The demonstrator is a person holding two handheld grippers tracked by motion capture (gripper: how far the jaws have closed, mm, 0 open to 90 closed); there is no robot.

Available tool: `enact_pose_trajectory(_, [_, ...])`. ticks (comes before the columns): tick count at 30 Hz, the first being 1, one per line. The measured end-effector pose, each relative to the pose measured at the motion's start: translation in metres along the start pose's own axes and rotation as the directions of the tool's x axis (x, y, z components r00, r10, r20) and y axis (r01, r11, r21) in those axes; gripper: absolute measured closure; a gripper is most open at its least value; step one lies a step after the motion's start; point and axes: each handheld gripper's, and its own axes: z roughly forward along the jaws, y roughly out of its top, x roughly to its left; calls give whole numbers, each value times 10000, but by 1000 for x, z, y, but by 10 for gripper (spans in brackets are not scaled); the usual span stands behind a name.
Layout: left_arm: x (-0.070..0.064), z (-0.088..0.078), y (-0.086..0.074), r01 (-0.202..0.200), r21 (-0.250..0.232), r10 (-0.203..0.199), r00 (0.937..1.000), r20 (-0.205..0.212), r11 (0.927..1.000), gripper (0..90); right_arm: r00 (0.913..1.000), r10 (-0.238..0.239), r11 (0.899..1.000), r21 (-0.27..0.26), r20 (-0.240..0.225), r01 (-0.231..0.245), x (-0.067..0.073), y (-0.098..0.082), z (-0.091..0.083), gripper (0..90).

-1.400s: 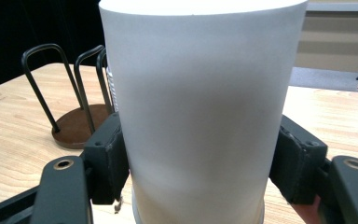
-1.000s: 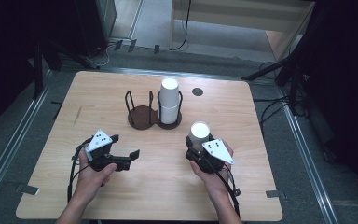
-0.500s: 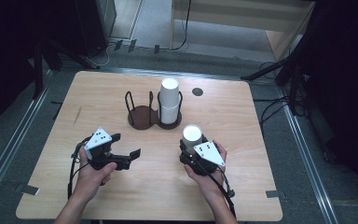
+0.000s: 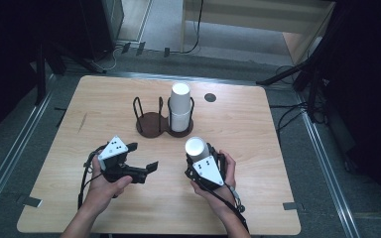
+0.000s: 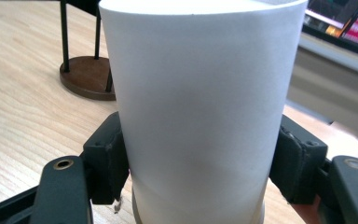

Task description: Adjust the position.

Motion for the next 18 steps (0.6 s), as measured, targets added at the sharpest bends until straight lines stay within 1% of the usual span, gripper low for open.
enact_pose_trajectory(1, [-1, 0, 0, -9, 32, 9, 10000, 22, 10000, 1, 10000, 0, 10000, 0, 0, 0, 0, 0, 0, 304])
enact_pose_trajectory(2, [-4, 1, 1, -48, 66, 47, 9999, 117, 10000, 1, 9992, -404, 9992, -78, 24, 404, 3, -1, 0, 304])
enact_pose_trajectory(3, [-4, 1, 1, -48, 66, 47, 9999, 117, 10000, 1, 9992, -404, 9992, -78, 24, 404, 3, -1, 0, 304])
enact_pose_trajectory(4, [-6, 3, 2, 11, 62, -13, 9996, 278, 10000, 1, 9975, -698, 9975, -79, 40, 699, 7, -1, 0, 304])
enact_pose_trajectory(5, [-6, 3, 2, 11, 62, -13, 9996, 278, 10000, 1, 9975, -698, 9975, -79, 40, 699, 7, -1, 0, 304])
enact_pose_trajectory(6, [-7, 4, 2, -27, 95, 23, 9994, 358, 10000, 1, 9959, -902, 9959, -94, 17, 902, 10, -2, 0, 304])
enact_pose_trajectory(7, [-7, 4, 2, -27, 95, 23, 9994, 358, 10000, 1, 9959, -902, 9959, -94, 17, 902, 10, -2, 0, 304])
enact_pose_trajectory(8, [-9, 5, 1, -51, 152, 45, 9992, 392, 9999, 1, 9942, -1073, 9942, -114, 36, 1074, 12, -2, 1, 304])
enact_pose_trajectory(9, [-9, 5, 1, -51, 152, 45, 9992, 392, 9999, 1, 9942, -1073, 9942, -114, 36, 1074, 12, -2, 1, 304])
enact_pose_trajectory(10, [-10, 6, 1, -113, 238, 101, 9987, 505, 9997, 1, 9923, -1234, 9922, -158, 52, 1234, 14, -3, 1, 304])
enact_pose_trajectory(11, [-10, 6, 1, -113, 238, 101, 9987, 505, 9997, 1, 9923, -1234, 9922, -158, 52, 1234, 14, -3, 1, 304])
enact_pose_trajectory(12, [-11, 7, 0, -162, 270, 147, 9983, 567, 9995, 1, 9900, -1407, 9898, -227, 65, 1408, 16, -3, 1, 304])
enact_pose_trajectory(13, [-11, 7, 0, -162, 270, 147, 9983, 567, 9995, 1, 9900, -1407, 9898, -227, 65, 1408, 16, -3, 1, 304])
enact_pose_trajectory(14, [-13, 8, 0, -166, 266, 149, 9979, 635, 9995, 1, 9874, -1579, 9870, -297, 69, 1580, 18, -3, 0, 304])
enact_pose_trajectory(15, [-13, 8, 0, -166, 266, 149, 9979, 635, 9995, 1, 9874, -1579, 9870, -297, 69, 1580, 18, -3, 0, 304])
enact_pose_trajectory(16, [-14, 8, 1, -236, 304, 215, 9976, 663, 9993, 1, 9843, -1764, 9837, -340, 89, 1766, 20, -4, 0, 304])
enact_pose_trajectory(17, [-14, 8, 1, -236, 304, 215, 9976, 663, 9993, 1, 9843, -1764, 9837, -340, 89, 1766, 20, -4, 0, 304])
enact_pose_trajectory(18, [-16, 9, 1, -255, 304, 233, 9974, 689, 9992, 1, 9801, -1984, 9792, -404, 78, 1986, 23, -5, 0, 304])
